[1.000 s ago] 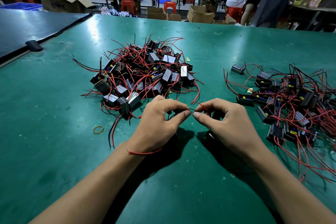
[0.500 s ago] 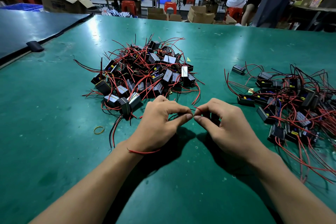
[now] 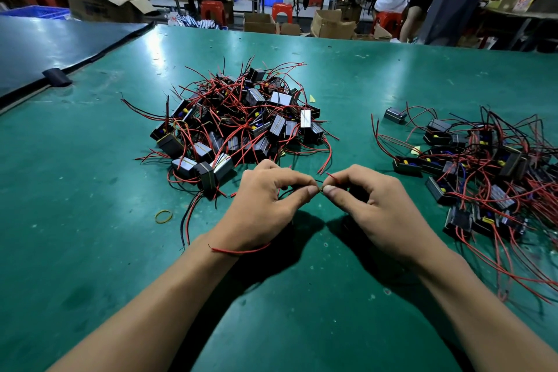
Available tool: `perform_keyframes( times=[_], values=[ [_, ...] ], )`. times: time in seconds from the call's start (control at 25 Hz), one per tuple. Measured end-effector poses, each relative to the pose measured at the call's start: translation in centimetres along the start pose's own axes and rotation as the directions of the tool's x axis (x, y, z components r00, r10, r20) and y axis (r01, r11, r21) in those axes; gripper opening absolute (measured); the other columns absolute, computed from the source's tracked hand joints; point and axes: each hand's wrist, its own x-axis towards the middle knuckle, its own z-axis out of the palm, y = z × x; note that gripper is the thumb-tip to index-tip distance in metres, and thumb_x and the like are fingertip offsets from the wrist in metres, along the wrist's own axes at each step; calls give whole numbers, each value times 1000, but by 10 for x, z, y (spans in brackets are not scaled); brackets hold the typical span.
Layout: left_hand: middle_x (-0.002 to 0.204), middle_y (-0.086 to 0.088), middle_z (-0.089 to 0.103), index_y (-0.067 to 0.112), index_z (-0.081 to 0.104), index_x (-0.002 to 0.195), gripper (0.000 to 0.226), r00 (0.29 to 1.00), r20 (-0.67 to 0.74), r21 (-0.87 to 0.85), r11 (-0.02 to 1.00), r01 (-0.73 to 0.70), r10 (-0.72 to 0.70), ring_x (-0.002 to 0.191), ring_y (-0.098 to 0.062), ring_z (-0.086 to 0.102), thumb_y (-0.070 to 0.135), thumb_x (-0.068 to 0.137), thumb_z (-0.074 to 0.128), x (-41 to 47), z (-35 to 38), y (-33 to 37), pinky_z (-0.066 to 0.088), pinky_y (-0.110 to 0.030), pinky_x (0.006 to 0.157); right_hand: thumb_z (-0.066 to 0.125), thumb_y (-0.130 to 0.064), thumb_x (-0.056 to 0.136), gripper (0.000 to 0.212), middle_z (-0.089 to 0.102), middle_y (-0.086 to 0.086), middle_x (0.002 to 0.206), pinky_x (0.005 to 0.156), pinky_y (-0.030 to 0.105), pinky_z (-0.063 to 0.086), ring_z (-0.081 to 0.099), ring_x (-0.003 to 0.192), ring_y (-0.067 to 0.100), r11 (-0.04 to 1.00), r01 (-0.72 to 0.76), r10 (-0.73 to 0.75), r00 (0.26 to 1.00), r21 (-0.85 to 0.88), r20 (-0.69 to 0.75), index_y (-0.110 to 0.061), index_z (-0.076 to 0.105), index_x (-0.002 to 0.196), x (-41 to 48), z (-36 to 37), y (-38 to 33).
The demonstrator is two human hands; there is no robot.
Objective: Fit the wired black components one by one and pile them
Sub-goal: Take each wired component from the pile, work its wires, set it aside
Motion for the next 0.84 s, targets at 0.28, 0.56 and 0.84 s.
perform_keyframes(
  times=[0.28, 0.56, 0.84],
  values=[
    [72, 4, 73, 15, 70, 90, 6, 987, -119, -175, 981, 89, -111, 75, -5, 69, 14, 92, 65, -1, 3, 2, 53, -20, 74, 60, -15, 99, 8, 74, -2, 83, 53, 18, 44, 52, 54, 9, 917, -233, 237, 971, 325, 27, -19, 67, 97, 0, 3, -2],
    [79, 1, 76, 10, 73, 91, 6, 977, -101, -348, 926, 145, -190, 79, -7, 71, 12, 90, 68, 0, 8, 3, 54, -20, 81, 59, -11, 99, 9, 72, 1, 81, 52, 23, 45, 49, 53, 10, 900, -231, 227, 972, 370, 54, -19, 64, 99, -3, 12, -6],
    [79, -1, 76, 7, 73, 93, 7, 968, -112, -399, 902, 164, -225, 81, -12, 72, 11, 90, 67, 1, 7, 2, 55, -23, 83, 60, -11, 98, 9, 73, 1, 81, 53, 19, 46, 51, 52, 4, 916, -210, 201, 978, 341, 63, -18, 65, 98, -2, 12, -7]
  ],
)
